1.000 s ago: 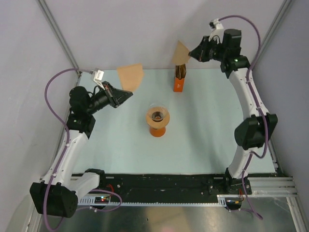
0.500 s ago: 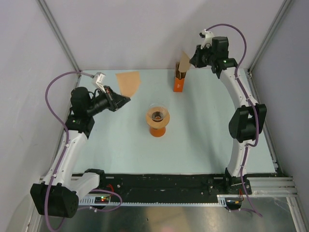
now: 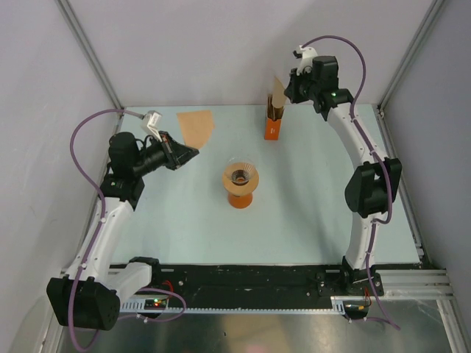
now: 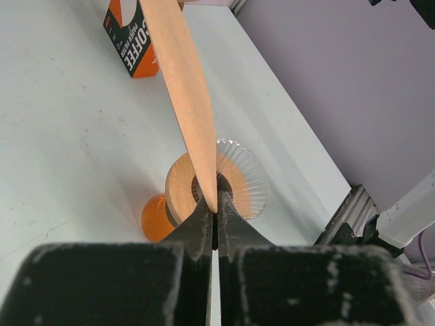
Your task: Place the coffee filter in the dripper
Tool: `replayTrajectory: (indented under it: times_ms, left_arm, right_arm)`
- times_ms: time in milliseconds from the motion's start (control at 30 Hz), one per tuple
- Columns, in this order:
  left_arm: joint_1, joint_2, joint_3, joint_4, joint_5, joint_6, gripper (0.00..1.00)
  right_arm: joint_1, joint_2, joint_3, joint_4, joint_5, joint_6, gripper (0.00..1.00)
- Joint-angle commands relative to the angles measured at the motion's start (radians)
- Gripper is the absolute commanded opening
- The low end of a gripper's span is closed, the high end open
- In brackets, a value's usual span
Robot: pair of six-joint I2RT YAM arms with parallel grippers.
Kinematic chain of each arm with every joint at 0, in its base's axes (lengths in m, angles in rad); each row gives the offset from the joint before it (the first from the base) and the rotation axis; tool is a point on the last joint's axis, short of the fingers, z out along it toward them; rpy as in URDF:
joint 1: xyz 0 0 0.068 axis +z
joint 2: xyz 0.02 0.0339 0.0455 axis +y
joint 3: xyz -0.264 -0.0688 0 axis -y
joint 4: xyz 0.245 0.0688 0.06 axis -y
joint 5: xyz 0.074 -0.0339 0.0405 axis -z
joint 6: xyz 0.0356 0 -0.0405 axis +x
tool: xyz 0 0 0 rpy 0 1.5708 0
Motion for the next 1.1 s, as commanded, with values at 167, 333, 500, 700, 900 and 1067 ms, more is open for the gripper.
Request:
replayTrajectory:
  times_ms: [167,333,500,700,900,1067]
  left_arm:
    - [0.008,-0.002,0.031,0.019,0.006,0.012,0.0]
    - [0.008,0.001,0.027,0.033,0.006,0.005,0.0]
    - [0.009,0.002,0.025,0.036,0.009,0.005,0.0]
    - [0.01,0.003,0.023,0.037,0.012,0.007,0.0]
    - [0.009,0.009,0.024,0.037,0.013,0.008,0.0]
    - [0.01,0.005,0.023,0.043,0.015,0.001,0.0]
  right_arm:
    - [-0.008,-0.085,0.034,0.031,0.049,-0.016,0.0]
    - [-0.01,-0.09,0.032,0.026,0.045,-0.02,0.0]
    - [-0.01,-0.062,0.04,0.032,0.041,-0.015,0.0]
    - [-0.008,-0.019,0.069,0.024,0.037,-0.007,0.0]
    - [-0.009,-0.022,0.07,0.018,0.032,-0.005,0.0]
    - [-0.009,-0.079,0.054,0.018,0.019,0.003,0.0]
